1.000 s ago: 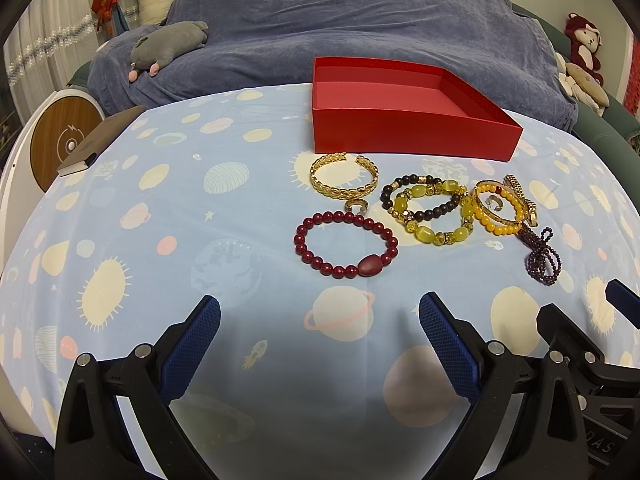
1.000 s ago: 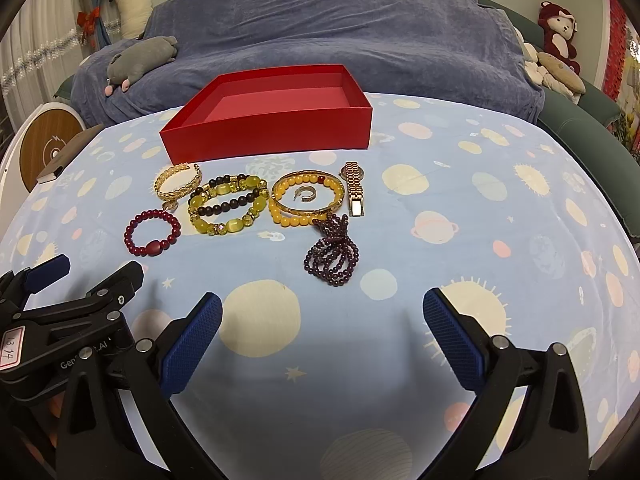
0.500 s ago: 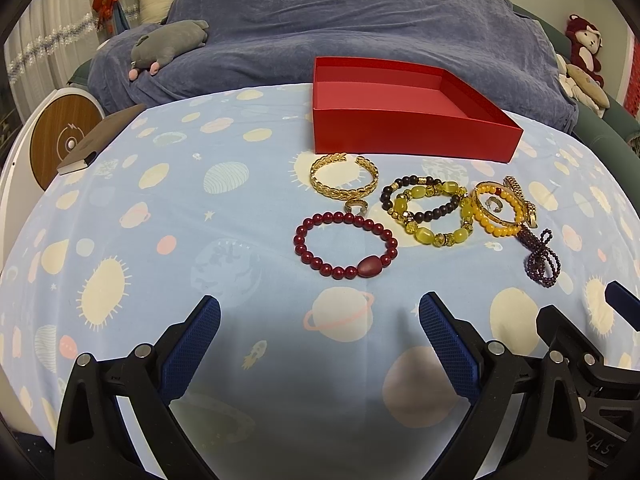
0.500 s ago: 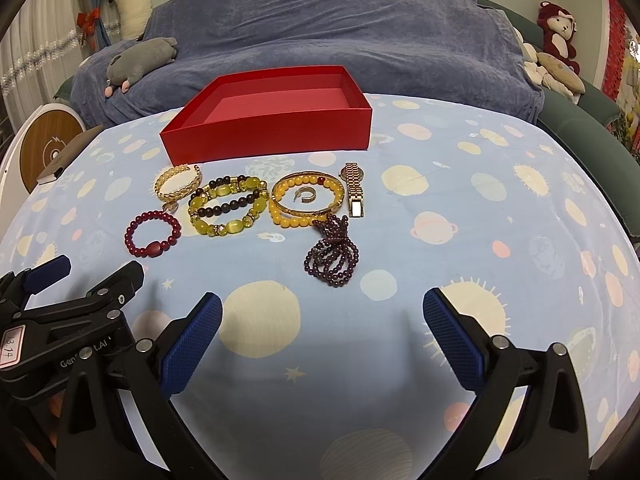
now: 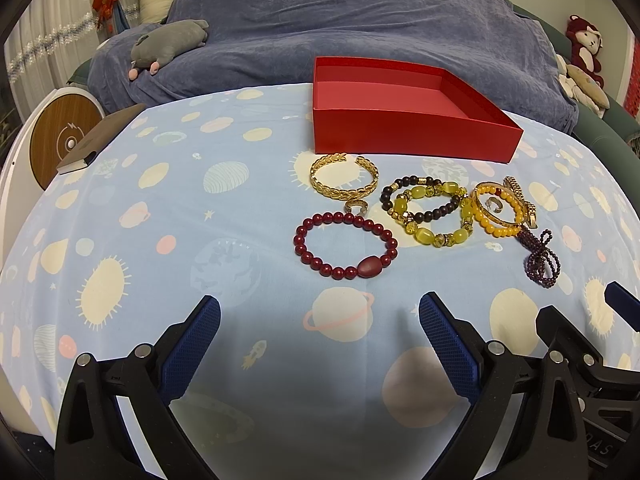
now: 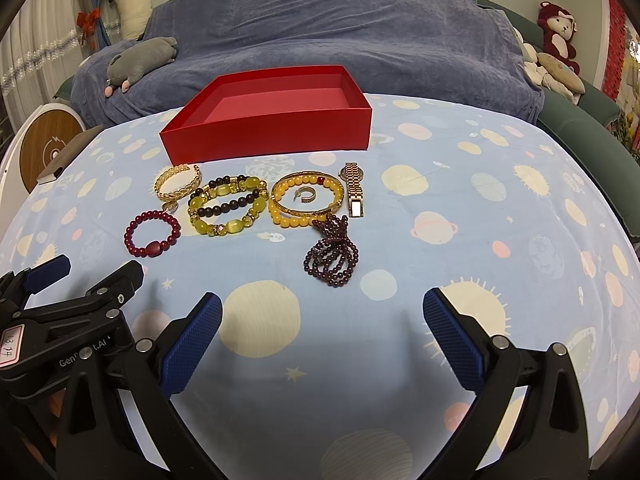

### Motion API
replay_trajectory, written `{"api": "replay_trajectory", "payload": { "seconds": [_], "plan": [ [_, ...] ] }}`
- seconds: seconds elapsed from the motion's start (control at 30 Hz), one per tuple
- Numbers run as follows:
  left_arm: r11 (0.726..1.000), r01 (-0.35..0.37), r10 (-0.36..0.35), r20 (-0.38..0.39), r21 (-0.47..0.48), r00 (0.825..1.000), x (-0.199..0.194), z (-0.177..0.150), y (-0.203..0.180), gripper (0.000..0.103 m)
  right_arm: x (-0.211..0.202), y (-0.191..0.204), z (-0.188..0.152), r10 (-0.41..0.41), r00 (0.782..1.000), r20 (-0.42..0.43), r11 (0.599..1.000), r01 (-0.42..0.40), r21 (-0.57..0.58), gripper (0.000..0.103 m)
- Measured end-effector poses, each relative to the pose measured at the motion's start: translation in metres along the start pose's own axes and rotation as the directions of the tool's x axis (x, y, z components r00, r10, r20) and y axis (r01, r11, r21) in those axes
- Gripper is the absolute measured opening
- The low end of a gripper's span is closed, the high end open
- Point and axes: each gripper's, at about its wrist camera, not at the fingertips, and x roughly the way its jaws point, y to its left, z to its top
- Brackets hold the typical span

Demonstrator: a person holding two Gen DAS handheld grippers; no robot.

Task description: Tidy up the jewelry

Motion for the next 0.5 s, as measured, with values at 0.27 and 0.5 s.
{"api": "replay_trajectory", "payload": {
  "seconds": [0.27,0.5],
  "plan": [
    [1.000,0.007,-0.007,-0.004,-0.005,1.000,0.001,0.001,0.001,0.095,0.000,0.000,0.000,0.002,1.000,0.000,1.000,-0.002,-0.001,0.096],
    [0.999,0.036,-0.037,-0.013,-0.041,0.999,0.003,0.007,0.014,0.095,0.002,-0.003,0.005,0.012,1.000,-0.004,1.000,-0.012,0.015,0.096]
  ]
}}
